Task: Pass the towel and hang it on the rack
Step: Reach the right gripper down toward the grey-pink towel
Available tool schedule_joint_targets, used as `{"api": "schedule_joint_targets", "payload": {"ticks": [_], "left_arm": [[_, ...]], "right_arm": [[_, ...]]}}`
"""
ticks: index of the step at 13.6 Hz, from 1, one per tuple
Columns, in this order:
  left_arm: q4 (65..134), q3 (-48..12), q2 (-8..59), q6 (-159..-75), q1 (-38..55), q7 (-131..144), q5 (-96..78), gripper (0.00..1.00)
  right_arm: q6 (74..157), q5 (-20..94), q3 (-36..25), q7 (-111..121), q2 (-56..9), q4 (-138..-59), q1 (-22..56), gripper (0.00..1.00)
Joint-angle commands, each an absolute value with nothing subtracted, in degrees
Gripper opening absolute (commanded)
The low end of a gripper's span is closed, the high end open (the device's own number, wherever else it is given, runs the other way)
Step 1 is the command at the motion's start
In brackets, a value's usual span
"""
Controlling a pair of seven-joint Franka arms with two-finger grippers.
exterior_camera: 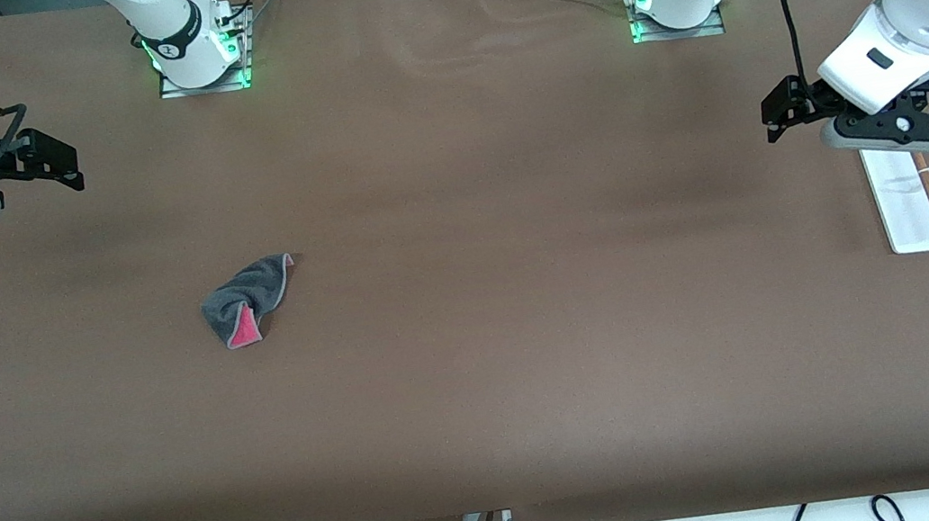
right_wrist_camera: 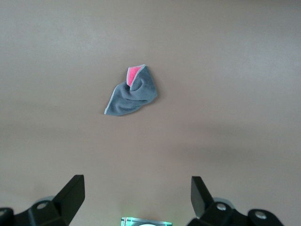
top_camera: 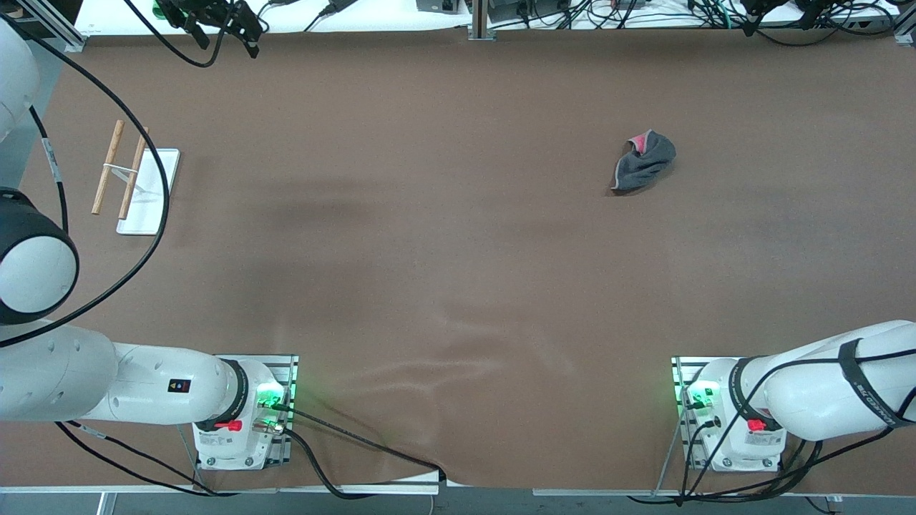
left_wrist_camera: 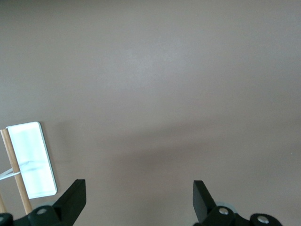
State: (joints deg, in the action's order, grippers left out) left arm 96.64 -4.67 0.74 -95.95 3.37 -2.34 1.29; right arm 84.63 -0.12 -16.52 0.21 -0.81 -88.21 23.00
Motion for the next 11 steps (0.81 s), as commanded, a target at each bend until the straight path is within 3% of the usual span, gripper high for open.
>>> {"api": "schedule_joint_targets", "payload": {"ticks": [1,3,6,7,11], "left_arm": [[94.52,-4.66,1.21,-95.02,2.72,-2.81,0.97,1.00],[88.89,-5.10,4.90,-92.74,3.08,-2.98,1.84,1.00],[88.68,-5.54,4.58,-90.10,3.43,-4.04,2.98,1.00],[88.59,-5.45,4.22,-87.22,3.08,-3.52,2.99,1.00],[88.94,-5.01,4.13,-89.91,1.76,-4.31,3.43,1.00]], "right_arm": [[84.29,-1.05,-16.26,-0.87,0.26,-88.68,23.29,1.00],[84.37,-1.05,-16.26,-0.18,0.00,-88.51,23.29,1.00],[85.25,-1.14,-16.35,0.26,-2.45,-88.51,23.20,1.00],[86.65,-1.06,-16.26,0.26,-4.90,-88.68,23.20,1.00],[97.88,-0.44,-16.26,0.18,-17.90,-89.29,24.43,0.99]]}}
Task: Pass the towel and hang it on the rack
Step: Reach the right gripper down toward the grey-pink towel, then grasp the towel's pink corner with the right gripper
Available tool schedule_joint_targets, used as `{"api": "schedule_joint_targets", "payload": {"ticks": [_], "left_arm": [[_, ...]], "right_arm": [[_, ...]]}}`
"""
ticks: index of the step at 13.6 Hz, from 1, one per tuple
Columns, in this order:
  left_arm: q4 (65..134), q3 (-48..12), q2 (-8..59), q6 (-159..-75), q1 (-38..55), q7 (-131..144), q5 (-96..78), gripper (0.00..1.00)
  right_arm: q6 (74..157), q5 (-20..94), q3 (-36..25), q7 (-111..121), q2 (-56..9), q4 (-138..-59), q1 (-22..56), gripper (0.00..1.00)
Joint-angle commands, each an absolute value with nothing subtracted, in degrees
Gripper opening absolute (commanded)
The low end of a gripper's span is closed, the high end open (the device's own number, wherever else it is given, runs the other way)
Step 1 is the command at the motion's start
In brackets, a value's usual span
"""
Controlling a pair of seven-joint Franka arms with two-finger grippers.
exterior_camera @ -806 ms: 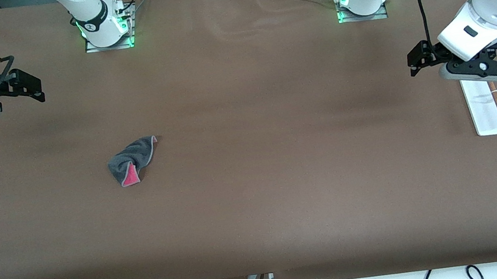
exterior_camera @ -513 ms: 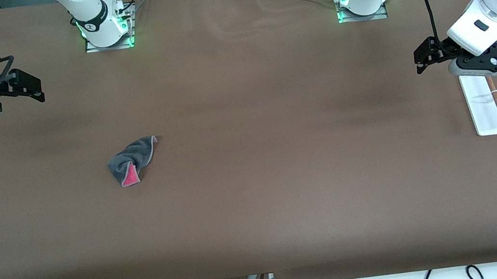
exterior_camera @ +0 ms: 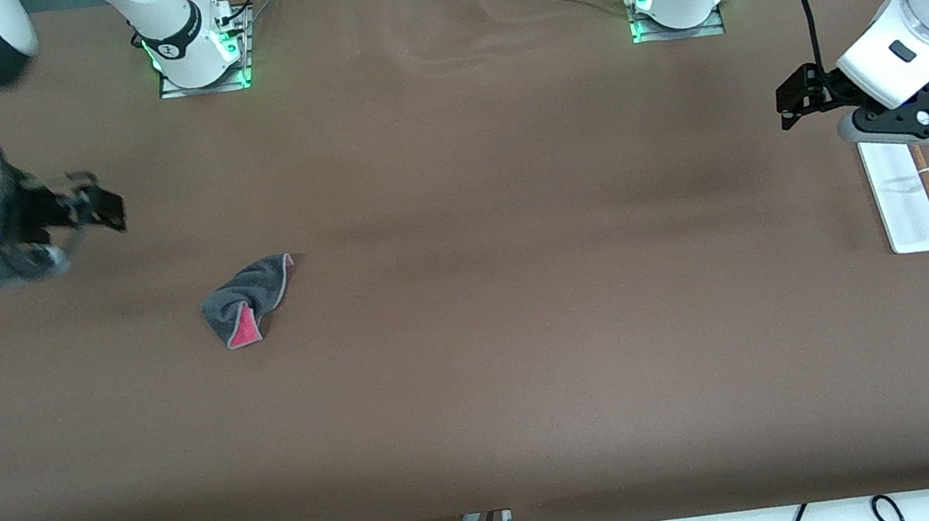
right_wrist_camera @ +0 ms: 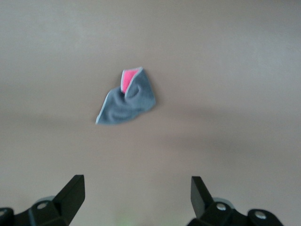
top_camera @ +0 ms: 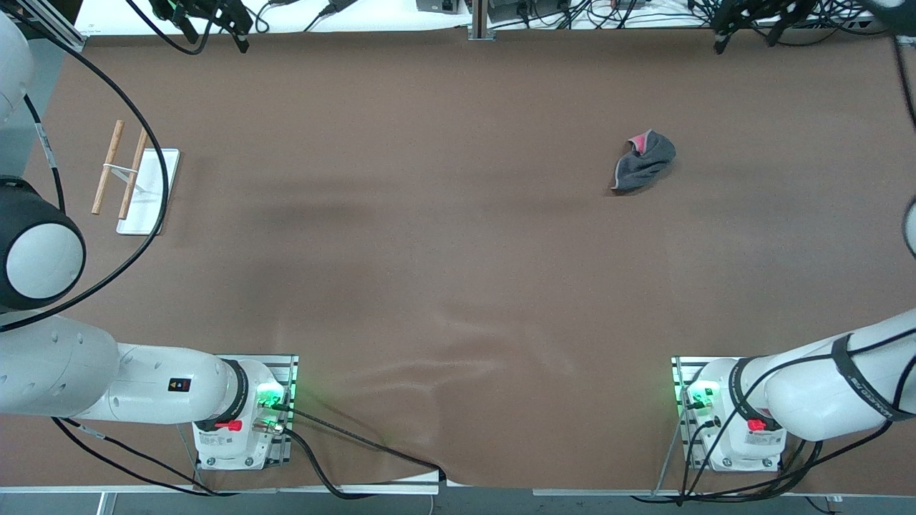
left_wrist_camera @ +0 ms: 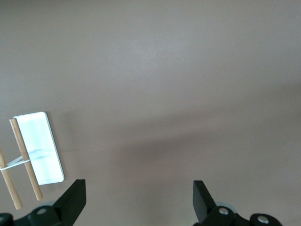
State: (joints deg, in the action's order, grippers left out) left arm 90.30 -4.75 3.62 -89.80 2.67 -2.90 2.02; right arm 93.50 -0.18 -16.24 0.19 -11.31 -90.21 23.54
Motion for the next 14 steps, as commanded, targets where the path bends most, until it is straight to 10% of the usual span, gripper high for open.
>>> {"api": "schedule_joint_targets", "payload": {"ticks": [1,5,14], "left_arm": [[89.90,-5.10,3.43,-90.52,1.67,-4.31,3.43,1.00],[100.18,-5.19,-3.86,-98.26,1.67,-4.22,3.25,1.00],[100.02,-5.19,-3.69,-97.91,0.79,-4.04,2.99,1.00]], "right_arm": [[101.22,-0.09,-16.26,-0.17,-20.80,-89.47,24.87,0.99],[112.22,3.25,-16.17,-0.79,-32.41,-89.47,25.93,0.99],[120.22,4.83,-15.82,-0.27,-41.22,-89.65,27.16,0.87]]}}
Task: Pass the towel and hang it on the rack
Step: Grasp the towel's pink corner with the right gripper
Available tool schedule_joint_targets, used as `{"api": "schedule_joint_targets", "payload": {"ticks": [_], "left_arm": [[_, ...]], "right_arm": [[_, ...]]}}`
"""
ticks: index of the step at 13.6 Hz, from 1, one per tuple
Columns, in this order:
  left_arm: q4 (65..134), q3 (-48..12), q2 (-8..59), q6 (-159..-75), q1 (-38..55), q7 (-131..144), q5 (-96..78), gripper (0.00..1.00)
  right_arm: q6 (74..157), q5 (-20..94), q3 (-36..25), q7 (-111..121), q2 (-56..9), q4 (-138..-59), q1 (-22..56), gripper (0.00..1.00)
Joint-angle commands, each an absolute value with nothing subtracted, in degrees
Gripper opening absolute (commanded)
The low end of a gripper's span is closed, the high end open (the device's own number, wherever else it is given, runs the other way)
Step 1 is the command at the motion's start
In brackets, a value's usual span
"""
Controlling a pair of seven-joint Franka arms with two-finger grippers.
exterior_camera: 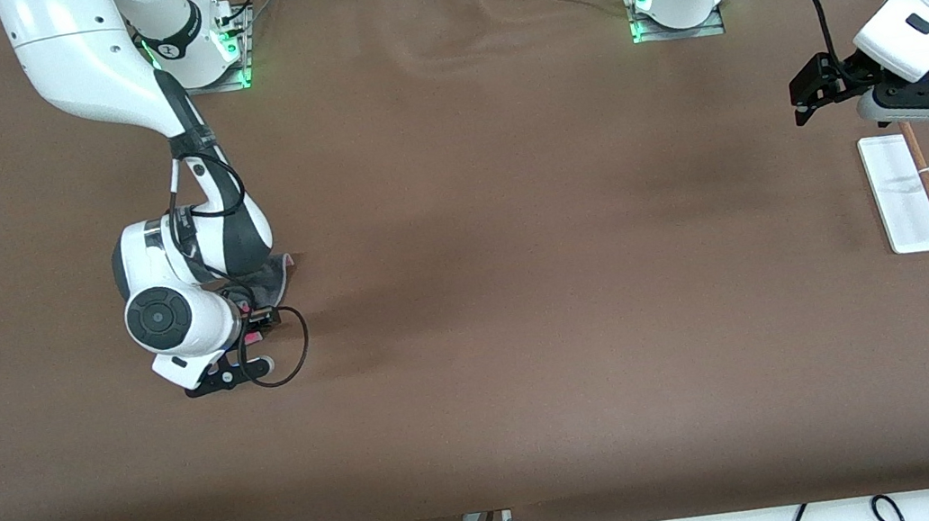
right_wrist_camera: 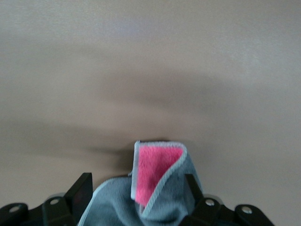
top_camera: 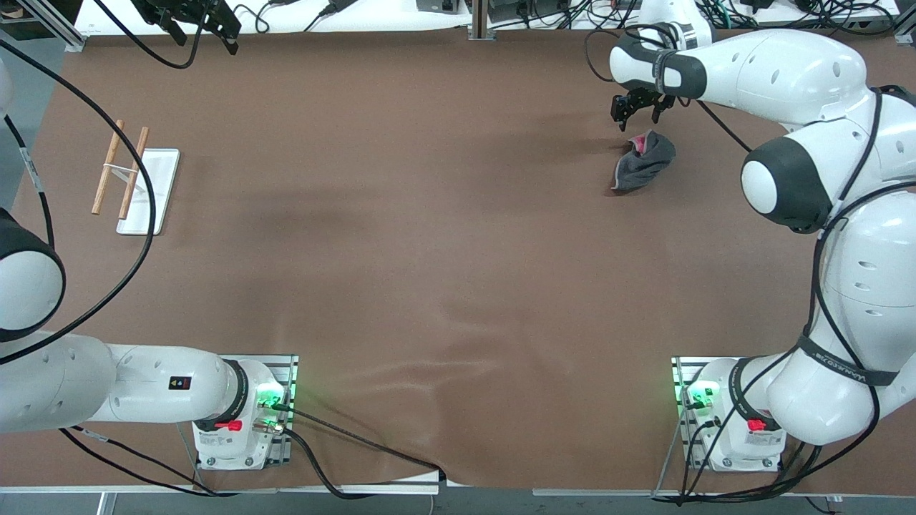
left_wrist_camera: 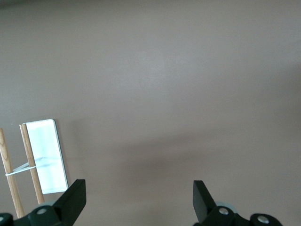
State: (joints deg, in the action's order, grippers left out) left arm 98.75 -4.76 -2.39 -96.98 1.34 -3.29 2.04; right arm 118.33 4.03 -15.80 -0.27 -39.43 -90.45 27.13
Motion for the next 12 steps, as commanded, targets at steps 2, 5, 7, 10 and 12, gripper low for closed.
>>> {"api": "schedule_joint_targets", "payload": {"ticks": [2,5,7,10,12], "left_arm": [[99.93,-5.19,-3.69,-97.82,0.79,-4.04,2.90,1.00],[99.93,-5.27,-3.69,-97.74,0.79,-4.04,2.90,1.00],[99.93,-5.27,-3.69,-97.65,0.79,-4.04,2.90,1.00],[99.93,-5.27,-3.69,-97.65,0.79,-4.04,2.81,1.00],[99.93,-5.27,-3.69,-97.65,0.79,-4.04,2.81,1.00]], "right_arm": [[121.02,4.92,-15.91,-0.18,-42.10,-89.30,27.16,0.86],[122.16,5.10,-15.82,0.17,-42.98,-89.12,27.16,0.83],[122.61,5.10,-14.69,0.26,-43.15,-89.21,27.07,0.80],[123.39,5.19,-14.68,0.87,-43.33,-90.08,26.98,0.71],[123.93,5.19,-14.68,1.32,-43.24,-91.05,26.90,0.68]]}}
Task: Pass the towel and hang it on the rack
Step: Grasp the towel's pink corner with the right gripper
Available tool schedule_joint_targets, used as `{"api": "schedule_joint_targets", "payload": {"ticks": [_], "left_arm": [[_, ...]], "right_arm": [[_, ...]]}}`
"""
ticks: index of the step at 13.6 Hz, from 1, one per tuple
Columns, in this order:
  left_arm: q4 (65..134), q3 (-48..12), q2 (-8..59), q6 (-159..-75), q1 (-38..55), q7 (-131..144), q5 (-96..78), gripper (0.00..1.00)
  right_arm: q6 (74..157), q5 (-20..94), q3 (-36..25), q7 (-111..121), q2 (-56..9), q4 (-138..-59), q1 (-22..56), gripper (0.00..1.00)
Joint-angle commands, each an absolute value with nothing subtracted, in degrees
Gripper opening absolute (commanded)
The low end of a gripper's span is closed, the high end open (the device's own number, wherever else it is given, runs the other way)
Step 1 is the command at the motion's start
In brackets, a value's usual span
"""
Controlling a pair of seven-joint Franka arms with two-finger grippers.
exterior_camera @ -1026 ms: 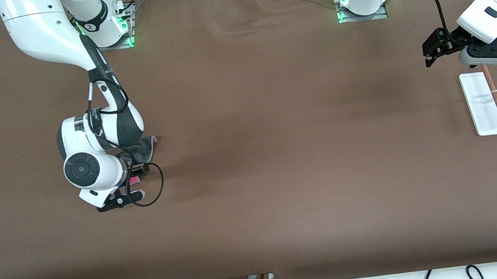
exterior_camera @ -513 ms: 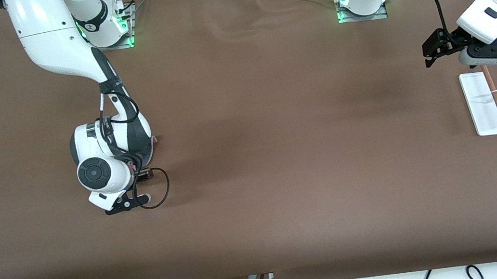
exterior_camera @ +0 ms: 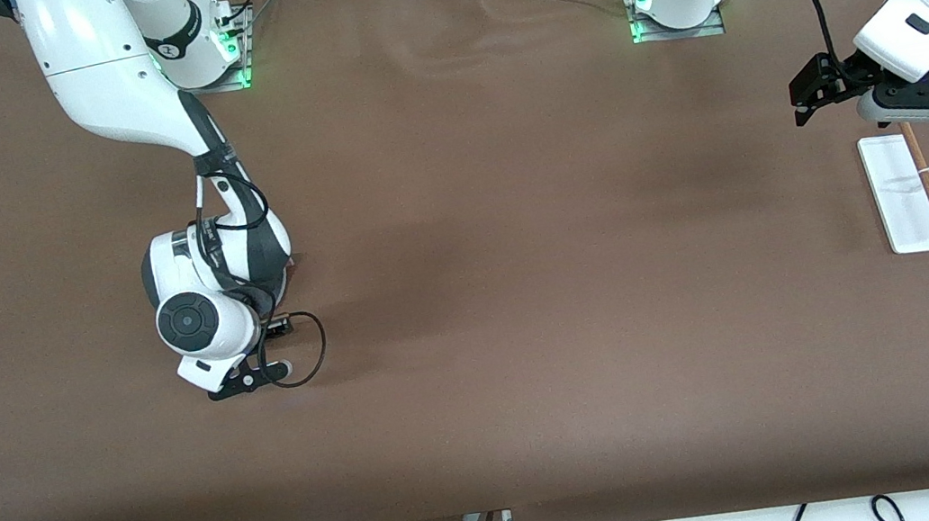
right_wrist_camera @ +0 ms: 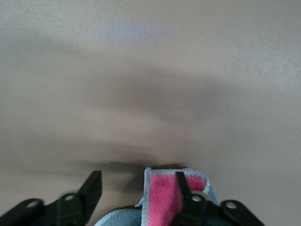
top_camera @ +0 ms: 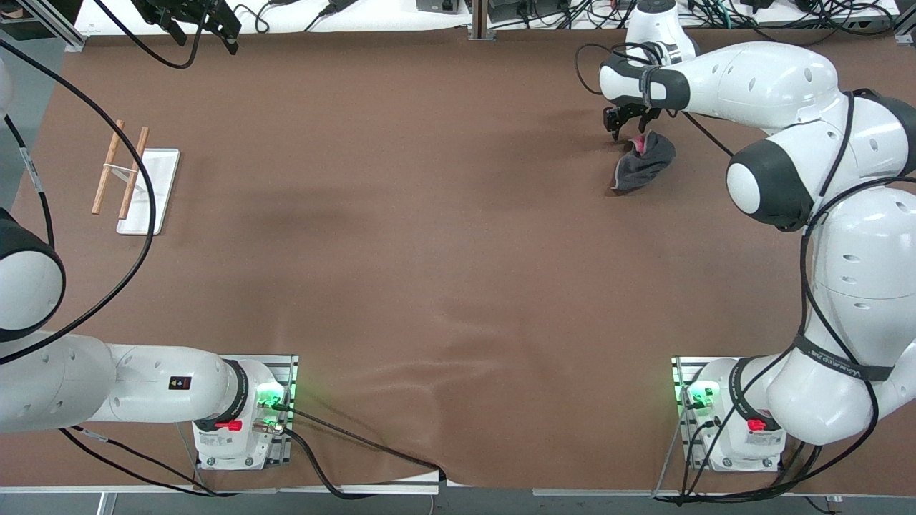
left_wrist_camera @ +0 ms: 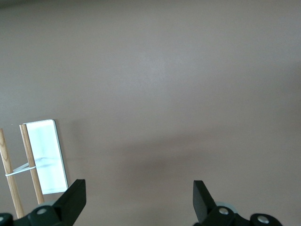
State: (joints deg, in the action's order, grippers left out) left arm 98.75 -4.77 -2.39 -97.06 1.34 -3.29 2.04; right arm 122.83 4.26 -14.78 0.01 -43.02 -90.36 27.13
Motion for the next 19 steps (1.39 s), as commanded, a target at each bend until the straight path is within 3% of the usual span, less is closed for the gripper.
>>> {"api": "schedule_joint_targets", "payload": {"ticks": [1,4,8,10,11,16,19], "left_arm": [[99.84,-5.27,-3.69,-97.65,0.79,-4.04,2.81,1.00],[99.84,-5.27,-3.69,-97.65,0.79,-4.04,2.81,1.00],[99.84,-5.27,-3.69,-97.65,0.79,-4.13,2.81,1.00],[99.84,-5.27,-3.69,-97.65,0.79,-4.13,2.81,1.00],[99.84,-5.27,-3.69,-97.65,0.79,-4.13,2.81,1.00],[99.84,-5.27,-3.69,-97.56,0.79,-4.13,2.81,1.00],[99.58,-5.27,-3.52,-97.65,0.79,-4.13,2.81,1.00]], "right_arm": [[123.93,5.19,-14.68,2.45,-43.24,-91.23,26.63,0.68],[123.66,5.45,-14.68,3.96,-43.07,-91.84,26.10,0.63],[123.92,5.71,-14.59,3.87,-42.98,-92.81,26.02,0.21],[124.10,5.71,-14.59,3.87,-42.98,-93.25,26.02,0.13],[124.01,5.97,-14.59,3.87,-42.98,-93.25,26.02,0.02],[122.61,9.03,-14.68,3.60,-41.14,-91.94,26.02,0.00],[114.47,13.53,-14.85,2.30,-40.78,-84.93,26.19,0.00]]}}
